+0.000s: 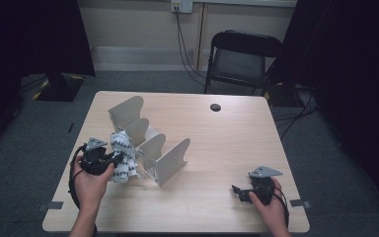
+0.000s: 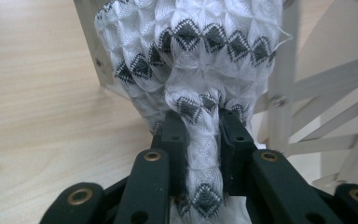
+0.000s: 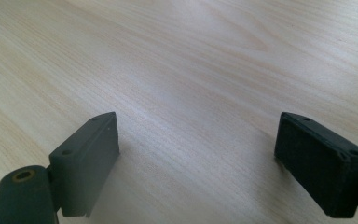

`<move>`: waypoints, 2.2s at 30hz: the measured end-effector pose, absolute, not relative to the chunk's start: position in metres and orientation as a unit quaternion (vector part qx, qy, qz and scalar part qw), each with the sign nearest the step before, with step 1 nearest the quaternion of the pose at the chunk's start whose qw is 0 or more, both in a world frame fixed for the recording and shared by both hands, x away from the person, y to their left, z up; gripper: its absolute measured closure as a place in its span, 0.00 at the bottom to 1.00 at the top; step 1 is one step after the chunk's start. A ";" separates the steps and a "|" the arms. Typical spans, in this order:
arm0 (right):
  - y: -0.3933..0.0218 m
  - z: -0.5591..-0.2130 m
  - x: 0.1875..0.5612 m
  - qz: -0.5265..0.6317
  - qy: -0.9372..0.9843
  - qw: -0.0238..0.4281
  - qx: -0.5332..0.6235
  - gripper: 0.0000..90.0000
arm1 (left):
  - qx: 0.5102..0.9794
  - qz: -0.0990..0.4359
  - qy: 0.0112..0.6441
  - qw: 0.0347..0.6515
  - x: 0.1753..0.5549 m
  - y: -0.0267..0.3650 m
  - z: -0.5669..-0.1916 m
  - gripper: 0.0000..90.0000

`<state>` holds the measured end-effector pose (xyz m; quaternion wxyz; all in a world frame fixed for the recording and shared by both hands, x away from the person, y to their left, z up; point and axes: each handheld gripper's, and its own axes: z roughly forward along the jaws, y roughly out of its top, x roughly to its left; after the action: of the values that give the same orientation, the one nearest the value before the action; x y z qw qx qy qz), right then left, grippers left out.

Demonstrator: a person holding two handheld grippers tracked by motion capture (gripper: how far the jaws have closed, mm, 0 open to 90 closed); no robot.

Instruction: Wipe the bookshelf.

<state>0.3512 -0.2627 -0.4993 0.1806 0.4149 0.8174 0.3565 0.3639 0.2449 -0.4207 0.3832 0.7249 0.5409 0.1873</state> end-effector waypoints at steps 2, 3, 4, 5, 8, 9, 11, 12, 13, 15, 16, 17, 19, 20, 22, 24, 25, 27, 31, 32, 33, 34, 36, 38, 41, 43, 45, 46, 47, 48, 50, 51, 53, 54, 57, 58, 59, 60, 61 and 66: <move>-0.263 -0.499 0.351 0.356 0.818 0.181 0.415 0.14 | 0.729 0.184 0.543 0.375 0.365 0.245 -0.427 0.84; -0.263 -0.499 0.351 0.357 0.817 0.180 0.415 0.14 | 0.730 0.183 0.544 0.372 0.366 0.245 -0.429 0.84; -0.263 -0.499 0.351 0.357 0.818 0.180 0.415 0.14 | 0.734 0.183 0.543 0.365 0.366 0.244 -0.432 0.84; -0.263 -0.499 0.351 0.356 0.818 0.180 0.415 0.14 | 0.737 0.182 0.543 0.358 0.366 0.242 -0.435 0.84; -0.263 -0.499 0.351 0.356 0.818 0.180 0.415 0.14 | 0.739 0.176 0.545 0.354 0.365 0.241 -0.443 0.84; -0.263 -0.499 0.351 0.357 0.817 0.181 0.415 0.14 | 0.741 0.174 0.545 0.351 0.365 0.241 -0.446 0.84; -0.263 -0.499 0.351 0.357 0.818 0.181 0.415 0.14 | 0.743 0.168 0.547 0.346 0.364 0.242 -0.450 0.84; -0.263 -0.499 0.351 0.356 0.818 0.181 0.415 0.14 | 0.744 0.166 0.548 0.344 0.364 0.242 -0.452 0.84; -0.263 -0.499 0.351 0.357 0.817 0.181 0.415 0.14 | 0.746 0.164 0.548 0.341 0.364 0.242 -0.454 0.84; -0.263 -0.499 0.351 0.357 0.818 0.180 0.415 0.14 | 0.748 0.157 0.550 0.337 0.363 0.243 -0.458 0.84; -0.263 -0.499 0.351 0.357 0.817 0.181 0.415 0.14 | 0.748 0.156 0.550 0.336 0.362 0.243 -0.460 0.84; -0.263 -0.499 0.351 0.357 0.817 0.181 0.415 0.14 | 0.750 0.151 0.550 0.334 0.361 0.244 -0.461 0.84; -0.263 -0.499 0.351 0.357 0.817 0.181 0.415 0.14 | 0.753 0.148 0.551 0.328 0.360 0.244 -0.465 0.84; -0.263 -0.499 0.351 0.357 0.817 0.181 0.415 0.14 | 0.754 0.147 0.551 0.326 0.359 0.244 -0.467 0.84; -0.263 -0.499 0.351 0.357 0.818 0.181 0.415 0.14 | 0.755 0.141 0.553 0.322 0.357 0.246 -0.470 0.84; -0.263 -0.499 0.351 0.357 0.817 0.181 0.415 0.14 | 0.755 0.136 0.553 0.324 0.355 0.248 -0.470 0.84; -0.263 -0.499 0.351 0.357 0.817 0.181 0.415 0.14 | 0.756 0.135 0.553 0.323 0.353 0.250 -0.469 0.84; -0.263 -0.499 0.351 0.357 0.817 0.181 0.415 0.14 | 0.754 0.140 0.551 0.329 0.350 0.254 -0.462 0.84; -0.263 -0.499 0.351 0.357 0.817 0.181 0.415 0.14 | 0.741 0.164 0.549 0.352 0.344 0.263 -0.435 0.84; -0.263 -0.499 0.351 0.357 0.817 0.181 0.415 0.14 | 0.734 0.173 0.548 0.361 0.343 0.265 -0.428 0.84; -0.263 -0.499 0.351 0.357 0.818 0.181 0.415 0.14 | 0.730 0.181 0.547 0.368 0.342 0.267 -0.420 0.84; -0.263 -0.499 0.351 0.357 0.818 0.180 0.415 0.14 | 0.726 0.187 0.545 0.374 0.341 0.269 -0.414 0.84; -0.263 -0.499 0.351 0.357 0.817 0.180 0.415 0.14 | 0.718 0.198 0.542 0.389 0.341 0.270 -0.401 0.84; -0.263 -0.499 0.351 0.356 0.818 0.180 0.415 0.14 | 0.714 0.206 0.541 0.395 0.345 0.270 -0.391 0.84; -0.262 -0.499 0.351 0.357 0.817 0.180 0.415 0.14 | 0.714 0.211 0.540 0.393 0.355 0.268 -0.384 0.84; -0.262 -0.499 0.352 0.357 0.817 0.181 0.415 0.14 | 0.714 0.211 0.542 0.391 0.361 0.265 -0.385 0.84; -0.262 -0.499 0.352 0.357 0.817 0.181 0.415 0.14 | 0.714 0.207 0.546 0.386 0.368 0.262 -0.390 0.84; -0.262 -0.499 0.351 0.357 0.817 0.180 0.415 0.14 | 0.715 0.204 0.546 0.385 0.371 0.261 -0.393 0.84; -0.262 -0.499 0.351 0.357 0.817 0.181 0.415 0.14 | 0.716 0.202 0.548 0.382 0.373 0.259 -0.396 0.84; -0.262 -0.499 0.351 0.357 0.817 0.181 0.415 0.14 | 0.715 0.201 0.550 0.381 0.374 0.259 -0.398 0.84; -0.262 -0.499 0.351 0.357 0.817 0.181 0.415 0.14 | 0.716 0.196 0.553 0.378 0.376 0.257 -0.405 0.84; -0.262 -0.499 0.351 0.357 0.817 0.181 0.415 0.14 | 0.717 0.192 0.555 0.376 0.376 0.256 -0.408 0.84; -0.262 -0.499 0.351 0.357 0.817 0.180 0.415 0.14 | 0.717 0.186 0.558 0.373 0.377 0.256 -0.416 0.84; -0.262 -0.499 0.351 0.357 0.817 0.180 0.415 0.14 | 0.717 0.183 0.560 0.372 0.377 0.255 -0.418 0.84; -0.262 -0.499 0.351 0.357 0.817 0.181 0.415 0.14 | 0.718 0.180 0.562 0.369 0.376 0.254 -0.426 0.84; -0.262 -0.499 0.351 0.357 0.817 0.180 0.415 0.14 | 0.719 0.179 0.563 0.367 0.376 0.254 -0.427 0.84; -0.262 -0.499 0.351 0.357 0.817 0.180 0.415 0.14 | 0.720 0.176 0.562 0.366 0.376 0.255 -0.430 0.84; -0.262 -0.499 0.351 0.357 0.817 0.181 0.415 0.14 | 0.720 0.175 0.563 0.366 0.376 0.254 -0.432 0.84; -0.262 -0.499 0.351 0.356 0.817 0.181 0.415 0.14 | 0.720 0.173 0.565 0.363 0.376 0.254 -0.435 0.84; -0.262 -0.499 0.351 0.357 0.817 0.180 0.415 0.14 | 0.722 0.167 0.570 0.354 0.376 0.254 -0.446 0.84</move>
<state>0.3514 -0.2623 -0.4993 0.1803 0.4155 0.8171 0.3566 0.3757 0.2542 -0.4455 0.3540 0.7225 0.5699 0.1670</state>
